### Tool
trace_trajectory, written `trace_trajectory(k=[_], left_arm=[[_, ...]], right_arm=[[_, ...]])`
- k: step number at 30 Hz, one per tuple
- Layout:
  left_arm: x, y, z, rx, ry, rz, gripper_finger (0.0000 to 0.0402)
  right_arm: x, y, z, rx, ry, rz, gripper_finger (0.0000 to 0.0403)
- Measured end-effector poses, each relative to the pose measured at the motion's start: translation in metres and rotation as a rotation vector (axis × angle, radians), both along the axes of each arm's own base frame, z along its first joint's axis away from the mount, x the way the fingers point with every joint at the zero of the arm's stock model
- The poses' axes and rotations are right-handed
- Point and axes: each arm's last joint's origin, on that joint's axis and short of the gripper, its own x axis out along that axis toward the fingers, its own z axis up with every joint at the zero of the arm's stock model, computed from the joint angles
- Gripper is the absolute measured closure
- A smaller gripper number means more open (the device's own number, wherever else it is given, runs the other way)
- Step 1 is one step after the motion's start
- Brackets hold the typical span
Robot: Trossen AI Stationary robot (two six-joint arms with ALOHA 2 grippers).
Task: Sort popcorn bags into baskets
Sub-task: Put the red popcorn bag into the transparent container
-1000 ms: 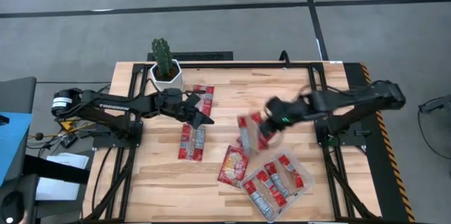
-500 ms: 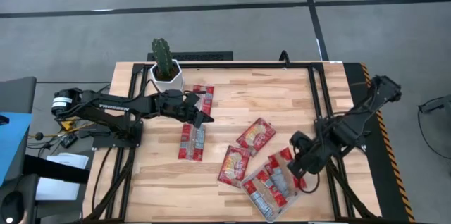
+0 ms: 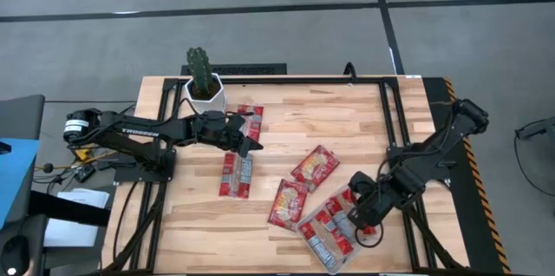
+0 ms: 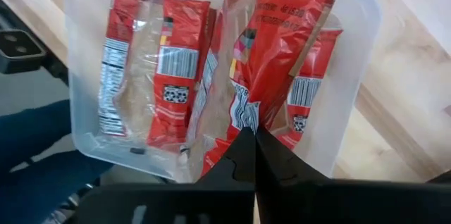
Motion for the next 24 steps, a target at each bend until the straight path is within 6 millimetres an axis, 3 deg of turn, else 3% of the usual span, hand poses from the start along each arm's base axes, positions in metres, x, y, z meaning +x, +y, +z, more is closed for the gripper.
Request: trace_trajectory(k=[16, 24], left_arm=[[0.0, 0.0, -0.001, 0.006, 0.008, 0.006, 0.0237], [-0.001, 0.001, -0.002, 0.028, 0.029, -0.001, 0.0237]], right_arm=[[0.006, 0.002, -0.011, -0.028, 0.069, 0.004, 0.0316], [0.006, -0.017, -0.005, -0.089, 0.06, -0.005, 0.0267]])
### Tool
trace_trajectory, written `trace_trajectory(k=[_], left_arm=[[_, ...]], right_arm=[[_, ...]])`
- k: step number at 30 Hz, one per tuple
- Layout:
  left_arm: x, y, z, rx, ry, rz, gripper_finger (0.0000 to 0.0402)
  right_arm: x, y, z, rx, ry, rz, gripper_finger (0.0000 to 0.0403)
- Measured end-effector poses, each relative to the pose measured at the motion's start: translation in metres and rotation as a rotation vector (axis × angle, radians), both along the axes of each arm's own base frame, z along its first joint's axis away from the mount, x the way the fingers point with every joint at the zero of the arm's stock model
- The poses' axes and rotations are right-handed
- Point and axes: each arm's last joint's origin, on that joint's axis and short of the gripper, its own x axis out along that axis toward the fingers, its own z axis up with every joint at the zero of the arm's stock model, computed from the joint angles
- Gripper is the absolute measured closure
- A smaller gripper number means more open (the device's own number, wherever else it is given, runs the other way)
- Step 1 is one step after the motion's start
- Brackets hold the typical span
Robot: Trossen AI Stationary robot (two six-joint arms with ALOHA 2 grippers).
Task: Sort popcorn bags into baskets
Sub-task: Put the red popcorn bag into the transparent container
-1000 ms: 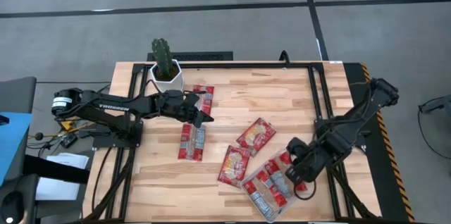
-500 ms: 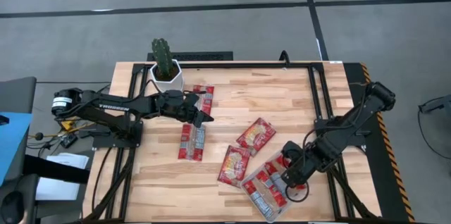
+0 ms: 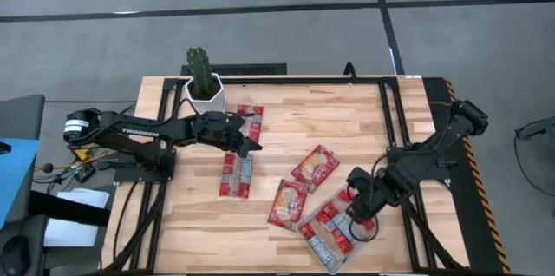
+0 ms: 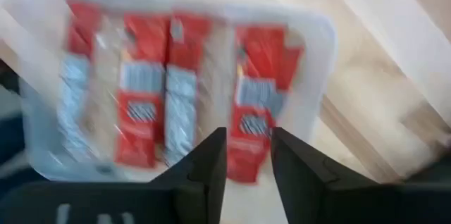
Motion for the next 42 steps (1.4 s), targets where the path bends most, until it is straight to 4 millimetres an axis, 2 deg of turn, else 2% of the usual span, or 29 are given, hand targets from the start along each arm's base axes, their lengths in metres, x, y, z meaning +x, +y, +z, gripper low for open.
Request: trace_trajectory(k=[4, 9, 13, 17, 20, 24, 31, 36, 42], left_arm=[[0.0, 0.002, 0.0, -0.021, -0.003, 0.022, 0.0237], [0.005, 0.003, 0.003, -0.02, -0.072, 0.006, 0.0237], [0.012, -0.003, 0.001, -0.046, -0.096, -0.058, 0.0237], [0.016, -0.01, -0.004, -0.032, -0.088, -0.047, 0.0237], [0.026, -0.013, -0.006, -0.039, -0.144, -0.058, 0.0237], [0.038, -0.015, -0.019, -0.094, -0.181, -0.095, 0.0237], [0.063, -0.013, -0.046, -0.144, -0.159, -0.085, 0.0237], [0.091, -0.012, -0.054, -0.12, -0.141, -0.124, 0.0237], [0.108, -0.008, -0.061, -0.066, -0.081, -0.12, 0.0237]], right_arm=[[0.01, -0.023, 0.008, -0.037, -0.079, -0.129, 0.0245], [0.024, -0.052, 0.005, -0.094, -0.058, -0.204, 0.0201], [0.035, -0.082, -0.014, -0.136, -0.01, -0.208, 0.0163], [0.033, -0.105, -0.044, -0.08, -0.016, -0.263, 0.0153], [0.023, -0.11, -0.065, -0.042, -0.048, -0.323, 0.0154], [0.013, -0.119, -0.085, -0.022, -0.107, -0.383, 0.0153], [0.013, -0.123, -0.099, 0.012, -0.138, -0.442, 0.0153], [0.015, -0.127, -0.112, 0.022, -0.139, -0.464, 0.0153], [0.021, -0.132, -0.127, 0.062, -0.173, -0.544, 0.0153]])
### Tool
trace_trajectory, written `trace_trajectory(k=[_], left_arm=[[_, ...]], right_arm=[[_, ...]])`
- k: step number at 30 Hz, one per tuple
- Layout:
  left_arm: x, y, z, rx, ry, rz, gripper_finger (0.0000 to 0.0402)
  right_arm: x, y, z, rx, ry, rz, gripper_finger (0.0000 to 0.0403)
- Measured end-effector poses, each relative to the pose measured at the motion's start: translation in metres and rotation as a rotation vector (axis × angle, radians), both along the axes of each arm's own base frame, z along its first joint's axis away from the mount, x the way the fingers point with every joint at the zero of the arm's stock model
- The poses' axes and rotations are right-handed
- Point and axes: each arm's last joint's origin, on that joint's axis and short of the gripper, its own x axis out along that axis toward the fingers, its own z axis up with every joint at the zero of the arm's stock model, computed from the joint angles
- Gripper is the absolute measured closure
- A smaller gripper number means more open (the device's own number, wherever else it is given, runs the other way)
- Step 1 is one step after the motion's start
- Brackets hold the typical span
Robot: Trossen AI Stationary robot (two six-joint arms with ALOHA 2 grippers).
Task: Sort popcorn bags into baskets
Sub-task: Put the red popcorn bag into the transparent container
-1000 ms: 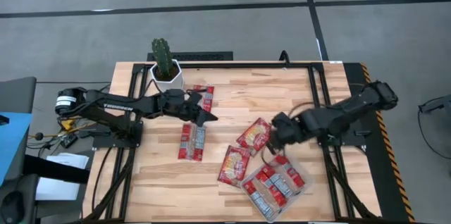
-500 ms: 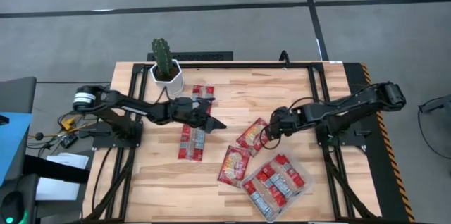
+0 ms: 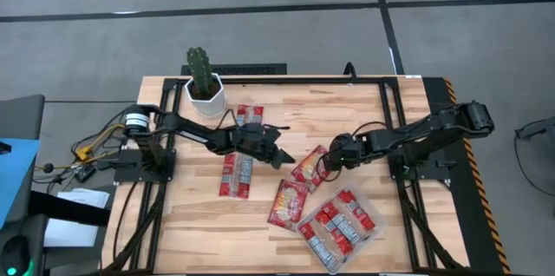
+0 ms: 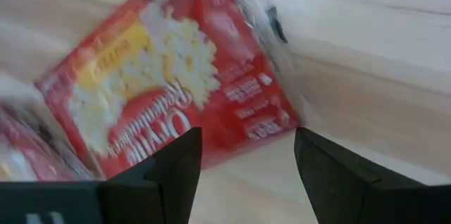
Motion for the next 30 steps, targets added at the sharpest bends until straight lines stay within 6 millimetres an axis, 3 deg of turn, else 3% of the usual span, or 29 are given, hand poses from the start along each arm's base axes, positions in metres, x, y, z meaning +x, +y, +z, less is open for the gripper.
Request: trace_trajectory(k=[9, 16, 22, 30], left_arm=[[-0.003, 0.014, -0.025, 0.046, 0.215, 0.07, 0.0237], [-0.002, 0.015, -0.042, 0.02, 0.27, 0.049, 0.0237], [0.001, 0.014, -0.048, 0.017, 0.279, 0.046, 0.0237], [0.013, 0.015, -0.047, 0.01, 0.275, 0.023, 0.0237]], right_arm=[[0.015, -0.013, -0.013, 0.022, -0.042, -0.083, 0.0153], [0.026, -0.022, -0.02, 0.038, -0.101, -0.106, 0.0153], [0.031, -0.031, -0.017, 0.027, -0.171, -0.12, 0.0153], [0.046, -0.037, -0.028, 0.006, -0.249, -0.136, 0.0158]])
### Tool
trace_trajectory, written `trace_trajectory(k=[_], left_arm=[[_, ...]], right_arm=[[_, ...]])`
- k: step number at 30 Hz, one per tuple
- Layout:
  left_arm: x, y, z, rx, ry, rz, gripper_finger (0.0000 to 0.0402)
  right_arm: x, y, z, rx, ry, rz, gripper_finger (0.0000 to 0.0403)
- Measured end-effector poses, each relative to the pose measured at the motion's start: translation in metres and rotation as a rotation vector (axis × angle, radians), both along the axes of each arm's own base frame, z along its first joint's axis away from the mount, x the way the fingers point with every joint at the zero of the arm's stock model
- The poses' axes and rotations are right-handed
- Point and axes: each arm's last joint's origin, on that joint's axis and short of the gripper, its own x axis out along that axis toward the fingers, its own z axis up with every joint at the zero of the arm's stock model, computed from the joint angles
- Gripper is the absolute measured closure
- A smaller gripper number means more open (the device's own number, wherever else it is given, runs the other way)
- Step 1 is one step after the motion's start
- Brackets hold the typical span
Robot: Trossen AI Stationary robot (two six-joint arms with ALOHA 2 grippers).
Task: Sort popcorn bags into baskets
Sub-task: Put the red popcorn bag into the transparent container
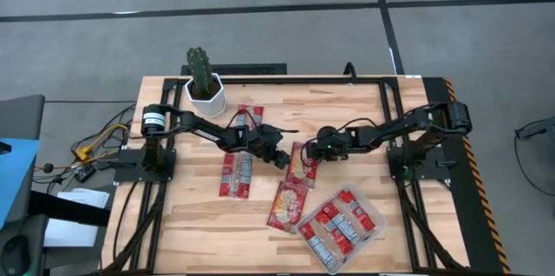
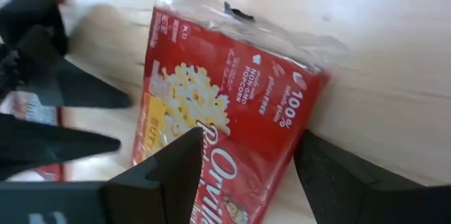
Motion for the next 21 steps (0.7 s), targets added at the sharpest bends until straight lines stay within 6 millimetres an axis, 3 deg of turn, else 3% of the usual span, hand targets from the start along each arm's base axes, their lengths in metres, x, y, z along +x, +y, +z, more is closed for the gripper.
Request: trace_trajectory(k=[6, 17, 21], left_arm=[[0.002, 0.0, 0.0, 0.016, 0.004, -0.023, 0.0237], [0.002, 0.0, -0.002, 0.018, 0.012, -0.038, 0.0237], [0.001, 0.001, -0.002, 0.006, 0.011, -0.068, 0.0237]], right_arm=[[0.015, -0.002, -0.003, -0.039, -0.002, 0.051, 0.0196], [0.024, -0.016, 0.006, -0.112, -0.026, 0.073, 0.0354], [0.024, -0.018, 0.007, -0.116, -0.028, 0.07, 0.039]])
